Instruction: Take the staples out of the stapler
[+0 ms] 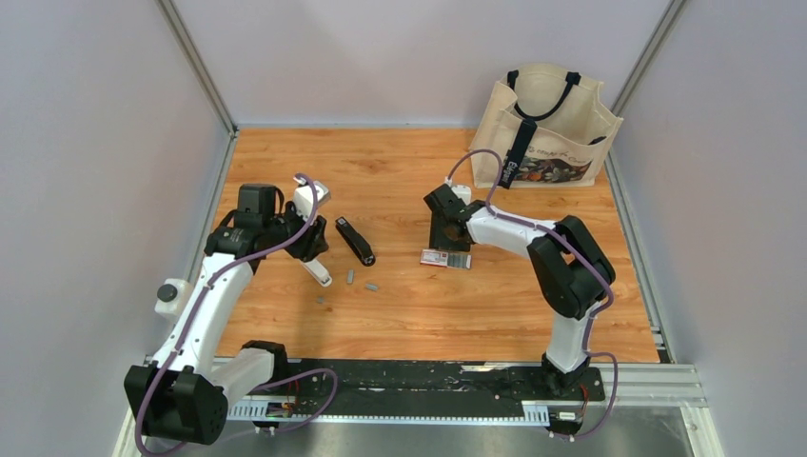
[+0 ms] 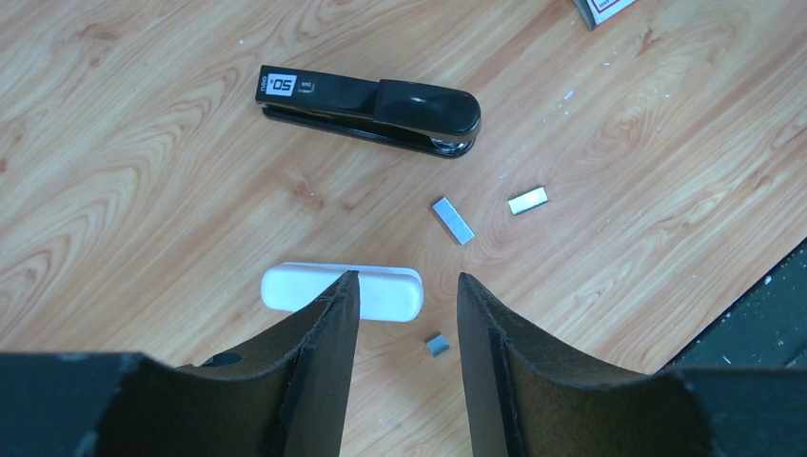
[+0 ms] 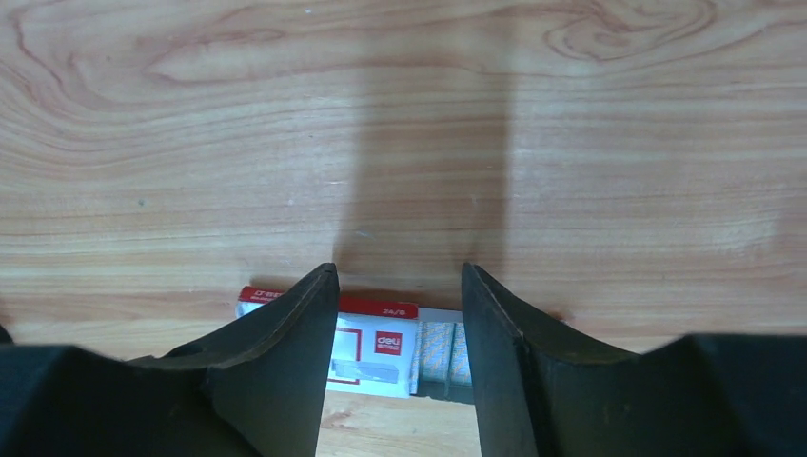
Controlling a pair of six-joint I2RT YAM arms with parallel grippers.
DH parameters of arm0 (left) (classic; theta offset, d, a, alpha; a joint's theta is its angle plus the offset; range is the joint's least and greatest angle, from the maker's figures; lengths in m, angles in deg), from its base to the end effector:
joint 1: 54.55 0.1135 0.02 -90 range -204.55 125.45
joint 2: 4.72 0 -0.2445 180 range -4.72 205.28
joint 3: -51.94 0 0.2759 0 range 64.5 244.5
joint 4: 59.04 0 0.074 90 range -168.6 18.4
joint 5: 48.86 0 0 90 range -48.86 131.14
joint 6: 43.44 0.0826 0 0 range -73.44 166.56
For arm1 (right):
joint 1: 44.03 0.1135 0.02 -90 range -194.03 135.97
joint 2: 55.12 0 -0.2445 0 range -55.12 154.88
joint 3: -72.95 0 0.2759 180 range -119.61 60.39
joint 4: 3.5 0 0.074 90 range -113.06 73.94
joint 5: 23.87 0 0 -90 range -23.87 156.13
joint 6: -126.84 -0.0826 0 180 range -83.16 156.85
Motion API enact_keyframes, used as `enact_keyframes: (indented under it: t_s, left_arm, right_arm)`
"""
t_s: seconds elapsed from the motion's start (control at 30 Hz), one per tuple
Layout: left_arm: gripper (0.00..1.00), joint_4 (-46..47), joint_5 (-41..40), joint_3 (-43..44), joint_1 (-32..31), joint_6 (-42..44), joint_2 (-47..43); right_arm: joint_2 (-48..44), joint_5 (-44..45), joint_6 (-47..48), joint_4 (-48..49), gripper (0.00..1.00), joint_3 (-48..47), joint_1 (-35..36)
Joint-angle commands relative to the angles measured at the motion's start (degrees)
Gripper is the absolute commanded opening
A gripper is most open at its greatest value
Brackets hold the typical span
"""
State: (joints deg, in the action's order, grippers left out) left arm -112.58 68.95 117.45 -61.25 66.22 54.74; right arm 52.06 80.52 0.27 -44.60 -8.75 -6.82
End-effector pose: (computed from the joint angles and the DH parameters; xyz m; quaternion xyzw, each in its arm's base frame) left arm 0.2632 -0.0697 0.2448 0.2911 0.8610 -0.1828 0.3749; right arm 0.3330 0.2271 0.0871 0.0200 0.9716 0.0228 0.2347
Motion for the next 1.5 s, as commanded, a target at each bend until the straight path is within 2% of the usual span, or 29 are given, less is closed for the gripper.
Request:
enact_keyframes:
  t_s: [0.0,0.2,0.97,1.27,1.47]
  left_arm:
    - [0.51,0.28,0.75,-0.3,0.37,0.99,-1.28]
    - [0.51,0.19,1.19,0.14,0.37,0.82,-1.01]
    - [0.51,0.72,2.07,-0.83,0.37,1.35,-1.37]
    - [0.51,0.89,2.25,-1.09,0.37,1.43,-1.72]
    - [0.52,0.37,1.02,0.05,0.37,1.26,-1.63]
  right_arm:
    - [-2.32,-0.07,-2.71,1.29,0.54,1.56,-0.74]
    - [-4.34,-1.21,-5.61,2.78,0.53,5.59,0.05]
    - [-10.4,4.59,-15.19,0.94,0.53,11.84,12.01]
    - [-11.99,5.73,-15.72,-0.2,0.55,11.14,13.59]
    - [-13.13,11.53,-10.89,-2.67,0.59,3.59,13.76]
